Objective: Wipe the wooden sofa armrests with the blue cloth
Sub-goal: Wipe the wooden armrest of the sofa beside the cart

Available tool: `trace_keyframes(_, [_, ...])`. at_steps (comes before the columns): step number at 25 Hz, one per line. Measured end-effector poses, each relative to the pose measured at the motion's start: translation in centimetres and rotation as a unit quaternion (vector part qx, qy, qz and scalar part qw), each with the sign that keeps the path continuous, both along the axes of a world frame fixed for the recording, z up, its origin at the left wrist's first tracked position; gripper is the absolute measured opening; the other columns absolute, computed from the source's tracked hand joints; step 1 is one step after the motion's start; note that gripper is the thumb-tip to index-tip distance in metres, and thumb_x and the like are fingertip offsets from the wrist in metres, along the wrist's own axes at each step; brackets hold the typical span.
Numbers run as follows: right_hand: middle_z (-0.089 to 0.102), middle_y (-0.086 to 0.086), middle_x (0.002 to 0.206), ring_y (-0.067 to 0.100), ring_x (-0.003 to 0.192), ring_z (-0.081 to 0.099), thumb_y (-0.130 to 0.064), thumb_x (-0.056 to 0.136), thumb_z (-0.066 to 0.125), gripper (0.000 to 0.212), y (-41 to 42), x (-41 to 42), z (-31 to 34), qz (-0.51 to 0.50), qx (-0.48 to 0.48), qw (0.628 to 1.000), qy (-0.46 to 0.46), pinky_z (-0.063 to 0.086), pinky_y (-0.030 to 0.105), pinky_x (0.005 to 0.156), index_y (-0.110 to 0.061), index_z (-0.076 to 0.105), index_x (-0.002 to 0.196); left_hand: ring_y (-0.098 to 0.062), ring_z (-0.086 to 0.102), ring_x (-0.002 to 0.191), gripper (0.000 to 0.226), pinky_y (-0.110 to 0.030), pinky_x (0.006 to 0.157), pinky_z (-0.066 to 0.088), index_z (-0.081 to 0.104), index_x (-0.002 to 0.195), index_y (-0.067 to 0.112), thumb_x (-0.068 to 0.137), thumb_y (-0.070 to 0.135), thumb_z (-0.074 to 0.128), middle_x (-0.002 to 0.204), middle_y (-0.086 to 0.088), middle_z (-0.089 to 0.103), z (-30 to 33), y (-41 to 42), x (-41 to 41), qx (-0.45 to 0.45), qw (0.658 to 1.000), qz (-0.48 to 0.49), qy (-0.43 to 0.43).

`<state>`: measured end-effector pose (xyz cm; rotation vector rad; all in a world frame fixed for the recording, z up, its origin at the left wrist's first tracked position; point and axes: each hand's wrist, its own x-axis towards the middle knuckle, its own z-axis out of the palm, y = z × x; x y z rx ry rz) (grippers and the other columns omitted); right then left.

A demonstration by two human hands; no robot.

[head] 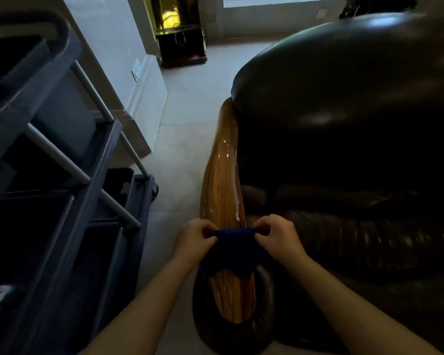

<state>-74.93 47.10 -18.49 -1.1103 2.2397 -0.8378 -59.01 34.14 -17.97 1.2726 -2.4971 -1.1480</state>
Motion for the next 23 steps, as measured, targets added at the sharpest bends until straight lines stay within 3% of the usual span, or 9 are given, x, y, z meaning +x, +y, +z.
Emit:
trace_keyframes(5, [0.053, -0.013, 0.087, 0.001, 0.08, 0.052, -0.015, 0.078, 0.066, 0.019, -2.3, -1.1, -3.6, -0.01, -0.026, 1.0, 0.004, 0.039, 0.013, 0.065, -0.031, 0.058, 0.084, -0.011, 0.059, 0.084, 0.017, -0.029, 0.077, 0.052, 0.067, 0.09, 0.021, 0.076, 0.013, 0.066, 0.091, 0.003, 0.064, -4.1, -2.1, -1.4, -0.011, 0.999, 0.013, 0.032])
trace_keyframes(10, [0.056, -0.008, 0.105, 0.012, 0.105, 0.051, -0.019, 0.081, 0.062, 0.024, -2.4, 0.4, -9.8, -0.065, -0.034, 0.995, 0.068, 0.044, 0.032, 0.091, -0.026, 0.056, 0.103, -0.015, 0.056, 0.103, 0.026, -0.024, 0.088, 0.044, 0.06, 0.107, 0.019, 0.082, 0.011, 0.059, 0.107, 0.002, 0.059, -9.7, -1.1, -2.0, -0.104, 0.991, 0.025, 0.078])
trace_keyframes(11, [0.054, -0.004, 0.12, 0.016, 0.117, 0.046, -0.024, 0.083, 0.059, 0.034, -2.3, 1.2, -11.2, -0.074, -0.032, 0.989, 0.122, 0.039, 0.04, 0.101, -0.024, 0.052, 0.115, -0.019, 0.052, 0.114, 0.035, -0.028, 0.096, 0.042, 0.054, 0.118, 0.018, 0.084, 0.011, 0.055, 0.118, -0.001, 0.057, -11.0, -0.5, -2.1, -0.153, 0.985, 0.03, 0.074])
trace_keyframes(13, [0.026, 0.002, 0.152, 0.019, 0.14, 0.017, -0.038, 0.089, 0.044, 0.056, -2.0, 3.0, -13.8, -0.061, -0.011, 0.977, 0.202, 0.012, 0.048, 0.114, -0.025, 0.027, 0.141, -0.027, 0.031, 0.136, 0.052, -0.045, 0.111, 0.027, 0.03, 0.139, 0.015, 0.089, 0.013, 0.044, 0.145, -0.008, 0.038, -13.2, 1.3, -2.4, -0.264, 0.964, 0.004, 0.026])
trace_keyframes(14, [0.008, 0.002, 0.156, 0.017, 0.143, 0.002, -0.043, 0.091, 0.033, 0.06, -2.0, 3.8, -14.9, -0.045, -0.002, 0.977, 0.208, 0.002, 0.048, 0.115, -0.027, 0.012, 0.145, -0.027, 0.022, 0.139, 0.055, -0.05, 0.112, 0.02, 0.019, 0.142, 0.014, 0.09, 0.017, 0.038, 0.15, -0.009, 0.027, -14.3, 2.2, -2.5, -0.304, 0.952, -0.025, -0.005])
trace_keyframes(16, [-0.008, 0.0, 0.155, 0.014, 0.142, -0.013, -0.047, 0.092, 0.019, 0.06, -2.3, 4.7, -16.6, -0.028, 0.002, 0.98, 0.196, -0.001, 0.048, 0.115, -0.03, -0.004, 0.144, -0.028, 0.019, 0.138, 0.058, -0.054, 0.11, 0.025, 0.015, 0.142, 0.012, 0.089, 0.027, 0.03, 0.15, -0.008, 0.02, -15.9, 2.9, -2.7, -0.336, 0.938, -0.065, -0.051])
trace_keyframes(19, [-0.008, 0.001, 0.155, 0.016, 0.143, -0.012, -0.046, 0.093, 0.017, 0.058, -3.6, 4.2, -18.2, -0.036, -0.018, 0.981, 0.188, 0.004, 0.047, 0.116, -0.031, -0.007, 0.144, -0.032, 0.02, 0.137, 0.056, -0.056, 0.106, 0.028, 0.018, 0.141, 0.011, 0.09, 0.033, 0.026, 0.149, -0.007, 0.022, -17.4, 1.8, -3.3, -0.328, 0.94, -0.047, -0.074])
trace_keyframes(23, [0.001, 0.004, 0.154, 0.018, 0.143, -0.003, -0.045, 0.095, 0.018, 0.056, -5.6, 2.7, -18.5, -0.037, -0.069, 0.978, 0.193, 0.011, 0.044, 0.115, -0.024, 0.002, 0.144, -0.032, 0.017, 0.138, 0.052, -0.055, 0.108, 0.023, 0.02, 0.141, 0.013, 0.093, 0.032, 0.025, 0.149, -0.005, 0.022, -17.9, 0.1, -4.8, -0.319, 0.947, -0.011, -0.035])
